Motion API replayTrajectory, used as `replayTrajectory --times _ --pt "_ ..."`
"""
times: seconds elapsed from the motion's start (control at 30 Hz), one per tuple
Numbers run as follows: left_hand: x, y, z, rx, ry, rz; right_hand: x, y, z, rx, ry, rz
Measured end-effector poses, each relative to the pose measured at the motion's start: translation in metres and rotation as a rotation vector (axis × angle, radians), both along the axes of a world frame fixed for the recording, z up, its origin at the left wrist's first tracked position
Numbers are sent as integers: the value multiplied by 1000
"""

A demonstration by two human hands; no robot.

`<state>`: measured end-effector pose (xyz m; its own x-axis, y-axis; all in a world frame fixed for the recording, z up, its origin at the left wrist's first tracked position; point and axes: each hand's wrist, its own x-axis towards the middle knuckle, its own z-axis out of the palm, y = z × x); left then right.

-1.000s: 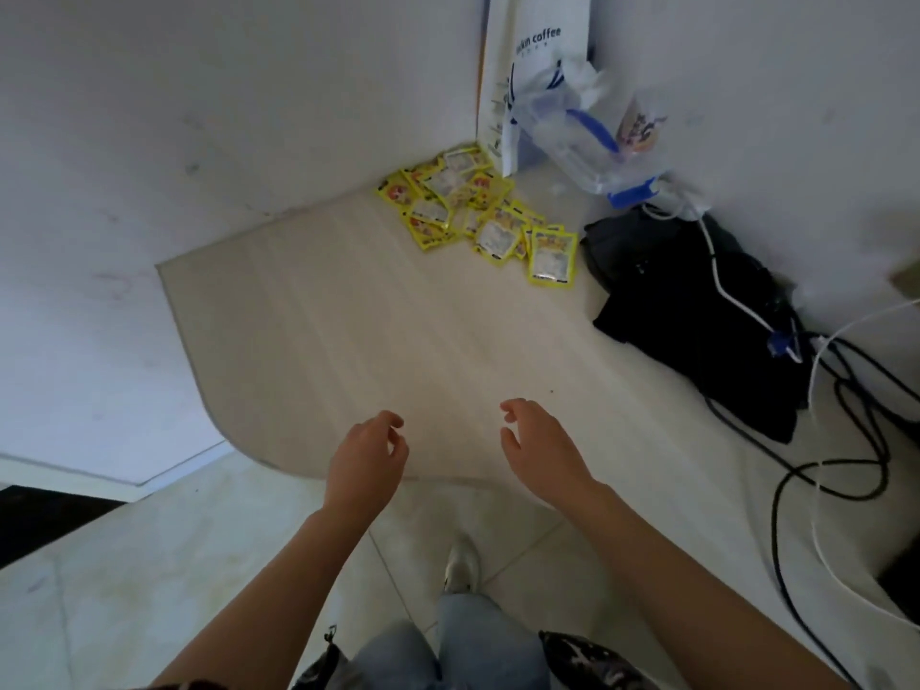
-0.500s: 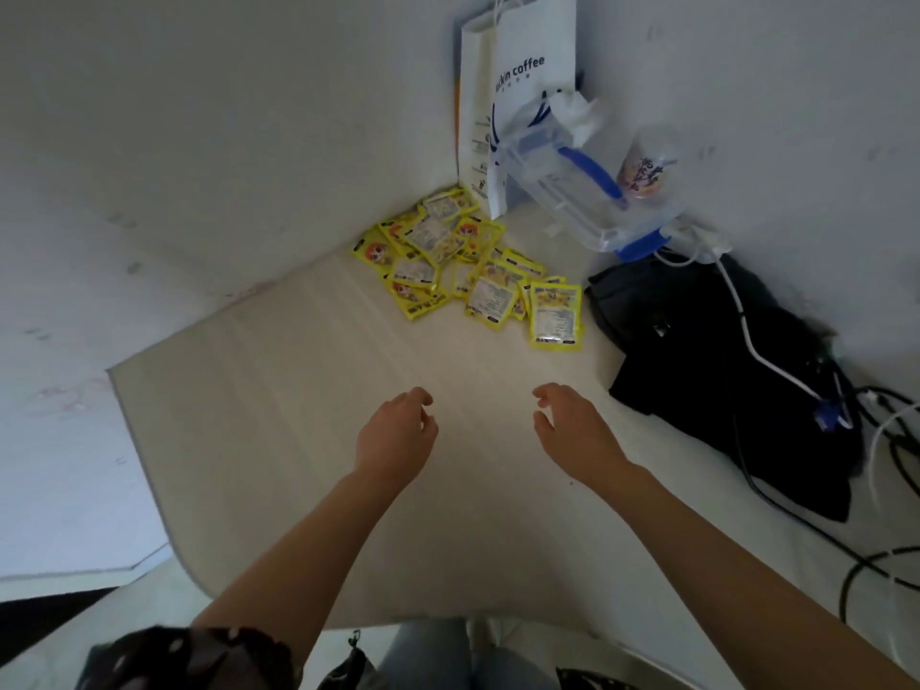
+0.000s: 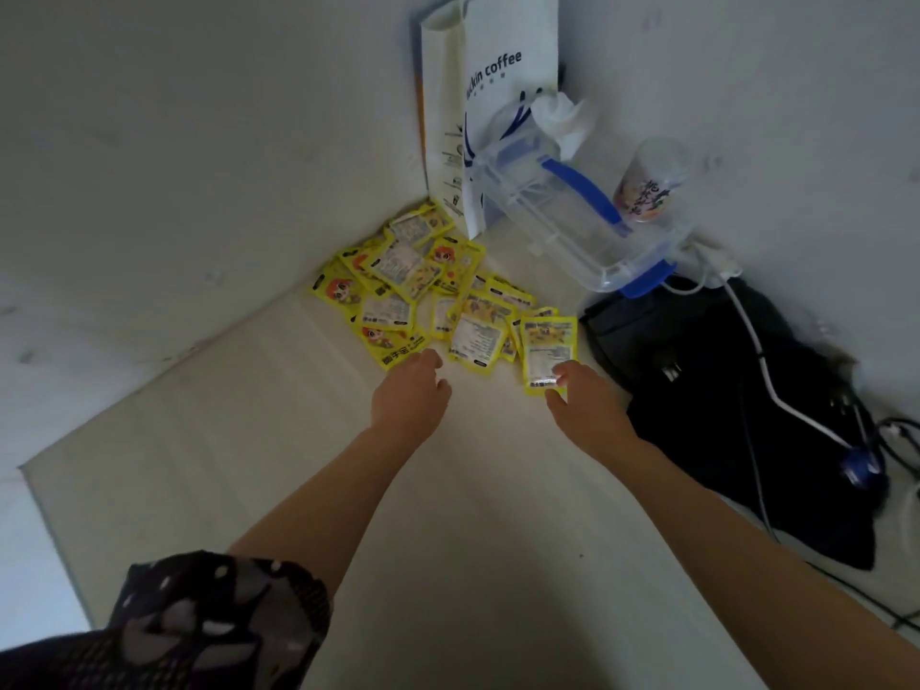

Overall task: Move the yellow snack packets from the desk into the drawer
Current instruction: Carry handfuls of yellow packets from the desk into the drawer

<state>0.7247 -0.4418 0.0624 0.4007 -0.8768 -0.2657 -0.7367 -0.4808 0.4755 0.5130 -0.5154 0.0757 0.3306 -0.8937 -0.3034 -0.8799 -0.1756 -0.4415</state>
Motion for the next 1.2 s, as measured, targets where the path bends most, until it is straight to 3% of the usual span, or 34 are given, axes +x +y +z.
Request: replayTrajectory --times 0.43,0.77,1.2 --pt "-10 -89 -25 14 2 137 20 -71 -30 78 127 -198" --pt "-22 -89 -36 47 -27 175 30 -66 -37 23 164 -247" --pt "-14 -49 -32 31 101 153 27 -35 -35 101 111 -162"
